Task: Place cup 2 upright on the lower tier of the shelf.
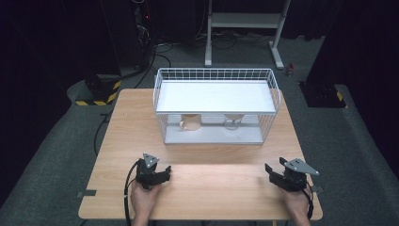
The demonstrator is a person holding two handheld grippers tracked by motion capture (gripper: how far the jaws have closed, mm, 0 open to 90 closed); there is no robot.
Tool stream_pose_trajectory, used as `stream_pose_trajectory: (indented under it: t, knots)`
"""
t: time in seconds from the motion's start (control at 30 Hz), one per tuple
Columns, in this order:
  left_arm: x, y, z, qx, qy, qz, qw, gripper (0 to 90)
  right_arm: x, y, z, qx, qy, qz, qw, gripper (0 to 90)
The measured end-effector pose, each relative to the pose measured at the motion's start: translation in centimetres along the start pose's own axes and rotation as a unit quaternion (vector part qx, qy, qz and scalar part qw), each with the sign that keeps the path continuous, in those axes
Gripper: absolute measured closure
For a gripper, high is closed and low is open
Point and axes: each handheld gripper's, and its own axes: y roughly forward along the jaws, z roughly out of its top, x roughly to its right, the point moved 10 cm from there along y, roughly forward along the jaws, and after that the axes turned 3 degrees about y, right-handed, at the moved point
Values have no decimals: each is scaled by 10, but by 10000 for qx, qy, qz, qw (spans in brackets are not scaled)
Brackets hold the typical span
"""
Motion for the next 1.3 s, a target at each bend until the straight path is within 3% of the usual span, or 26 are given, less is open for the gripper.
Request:
stream_pose_trajectory:
  t: [0.13, 0.77, 0.9, 0.93, 1.03, 1.3]
  knots:
    - [0, 0, 0, 1, -1, 1, 10000, 226, 2, 7, -9, -232, -75, -42, 9997, 334]
    - [0, 0, 0, -4, -2, -1, 10000, 226, 4, 19, -15, -572, -147, -145, 9981, 318]
    - [0, 0, 0, -3, 2, 2, 10000, 226, 4, 21, -19, -796, -156, -122, 9966, 305]
    - [0, 0, 0, 0, 1, 1, 10000, 226, 3, 23, -22, -945, -74, -92, 9955, 297]
    - [0, 0, 0, 0, 3, 1, 10000, 226, 3, 23, -22, -996, 45, -35, 9950, 292]
    - [0, 0, -1, -18, 4, 12, 10000, 226, 4, 24, -22, -1008, 75, -26, 9949, 281]
